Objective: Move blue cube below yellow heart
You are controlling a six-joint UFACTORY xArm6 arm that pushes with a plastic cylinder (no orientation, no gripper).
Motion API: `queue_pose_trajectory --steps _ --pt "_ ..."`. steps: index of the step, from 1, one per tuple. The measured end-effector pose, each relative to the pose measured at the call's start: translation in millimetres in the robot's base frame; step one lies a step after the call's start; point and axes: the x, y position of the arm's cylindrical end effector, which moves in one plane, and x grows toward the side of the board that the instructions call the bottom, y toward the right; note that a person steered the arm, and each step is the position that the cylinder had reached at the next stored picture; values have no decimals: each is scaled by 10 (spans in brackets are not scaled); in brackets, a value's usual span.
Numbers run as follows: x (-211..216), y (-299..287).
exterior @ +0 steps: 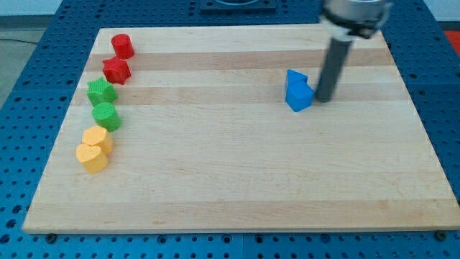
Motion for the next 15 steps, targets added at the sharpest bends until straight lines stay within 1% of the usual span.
queue_pose_trajectory --steps 1,2,3,4,5,6,7,8,9,10,11,12,13,14,15 --pt "538 -1281" --pt "482 -1374" --pt "60 -881" --pt "86 -1829" --pt "593 -2291" --pt "608 -2547" --pt "350 -2782" --pt "652 -3094" --pt "805 -2965" --pt "673 -2759" --pt "729 -2293" --pt "1367 -2420" --pt "1230 -2279" --pt "815 -2387" --pt "868 -2737"
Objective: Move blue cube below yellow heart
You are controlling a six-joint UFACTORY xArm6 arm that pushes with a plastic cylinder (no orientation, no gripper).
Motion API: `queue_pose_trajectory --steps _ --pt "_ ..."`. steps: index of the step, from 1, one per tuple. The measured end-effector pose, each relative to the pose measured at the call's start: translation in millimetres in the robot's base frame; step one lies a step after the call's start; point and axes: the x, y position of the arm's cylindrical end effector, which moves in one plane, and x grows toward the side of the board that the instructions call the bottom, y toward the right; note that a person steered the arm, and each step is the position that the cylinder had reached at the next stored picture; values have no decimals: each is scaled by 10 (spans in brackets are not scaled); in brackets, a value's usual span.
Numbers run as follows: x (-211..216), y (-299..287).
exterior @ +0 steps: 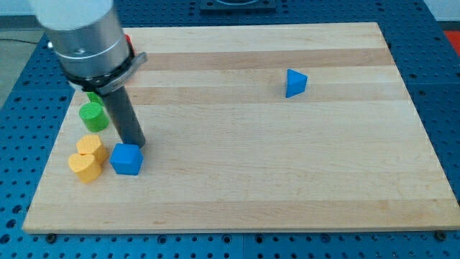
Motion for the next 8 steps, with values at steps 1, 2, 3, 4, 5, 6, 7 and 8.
queue_pose_trajectory --steps 1,2,3,4,5,6,7,8 --pt "418 0" --pt "429 154" --pt "632 381" --pt "808 244" --pt "937 -100" --pt "975 141" --pt "731 399" --pt "843 32"
